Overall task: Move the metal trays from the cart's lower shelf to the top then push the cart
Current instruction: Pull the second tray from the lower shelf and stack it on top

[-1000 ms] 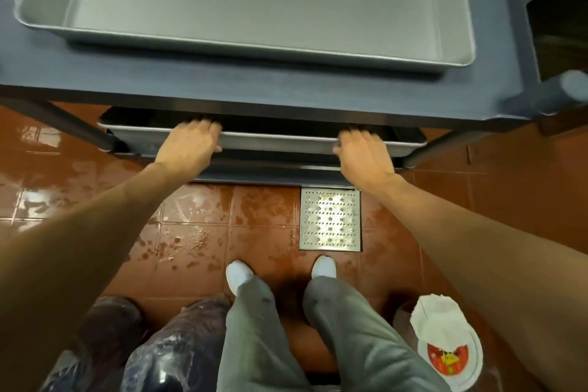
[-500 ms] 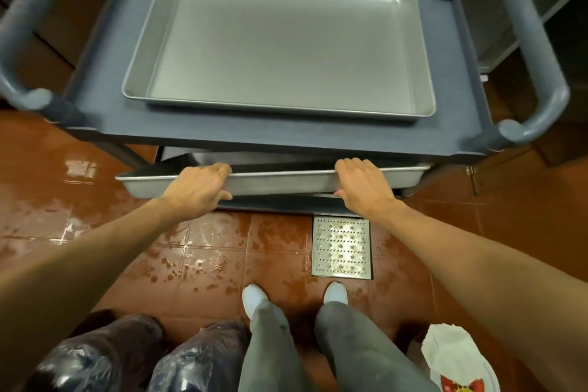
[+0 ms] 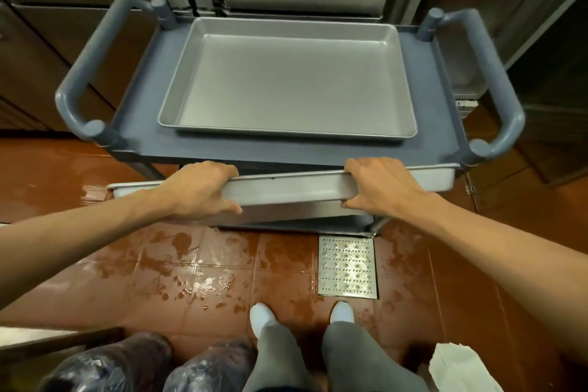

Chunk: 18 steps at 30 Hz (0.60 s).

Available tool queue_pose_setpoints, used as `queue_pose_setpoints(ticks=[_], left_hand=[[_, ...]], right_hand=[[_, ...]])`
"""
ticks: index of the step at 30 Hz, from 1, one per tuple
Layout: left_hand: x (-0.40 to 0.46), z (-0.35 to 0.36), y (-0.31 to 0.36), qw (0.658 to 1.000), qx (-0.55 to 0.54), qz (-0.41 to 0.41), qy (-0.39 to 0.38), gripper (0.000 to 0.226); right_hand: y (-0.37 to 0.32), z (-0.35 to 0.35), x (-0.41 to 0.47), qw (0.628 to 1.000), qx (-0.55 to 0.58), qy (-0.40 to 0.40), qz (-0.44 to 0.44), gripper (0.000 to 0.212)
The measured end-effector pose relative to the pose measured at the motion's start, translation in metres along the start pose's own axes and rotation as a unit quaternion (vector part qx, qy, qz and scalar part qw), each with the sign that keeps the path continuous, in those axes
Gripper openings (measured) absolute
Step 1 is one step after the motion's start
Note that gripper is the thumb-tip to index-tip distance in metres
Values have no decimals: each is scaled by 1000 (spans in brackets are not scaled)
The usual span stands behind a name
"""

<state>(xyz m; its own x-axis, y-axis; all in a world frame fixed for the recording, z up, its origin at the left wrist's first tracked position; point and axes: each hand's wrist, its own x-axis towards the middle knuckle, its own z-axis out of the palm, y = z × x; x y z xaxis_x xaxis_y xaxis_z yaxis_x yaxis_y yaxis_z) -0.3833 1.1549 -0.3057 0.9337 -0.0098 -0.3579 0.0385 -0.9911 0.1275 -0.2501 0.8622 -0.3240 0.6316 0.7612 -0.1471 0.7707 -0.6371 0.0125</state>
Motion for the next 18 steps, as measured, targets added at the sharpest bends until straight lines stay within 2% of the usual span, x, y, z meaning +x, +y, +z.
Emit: queue_pose_setpoints(ticks=[7,14,18], left_hand=[[-48,-79,18,999,-51,-2,19,51],[-79,-178,21,982,-97,57,154,51],[-85,-226,15,968,-102,89,210,64]], right_hand=[[-1,-100,-29,997,69,38,10,48],[2,-204,-42,991,71,112,34,65],[0,-252,-48,985,90,142,42,76]])
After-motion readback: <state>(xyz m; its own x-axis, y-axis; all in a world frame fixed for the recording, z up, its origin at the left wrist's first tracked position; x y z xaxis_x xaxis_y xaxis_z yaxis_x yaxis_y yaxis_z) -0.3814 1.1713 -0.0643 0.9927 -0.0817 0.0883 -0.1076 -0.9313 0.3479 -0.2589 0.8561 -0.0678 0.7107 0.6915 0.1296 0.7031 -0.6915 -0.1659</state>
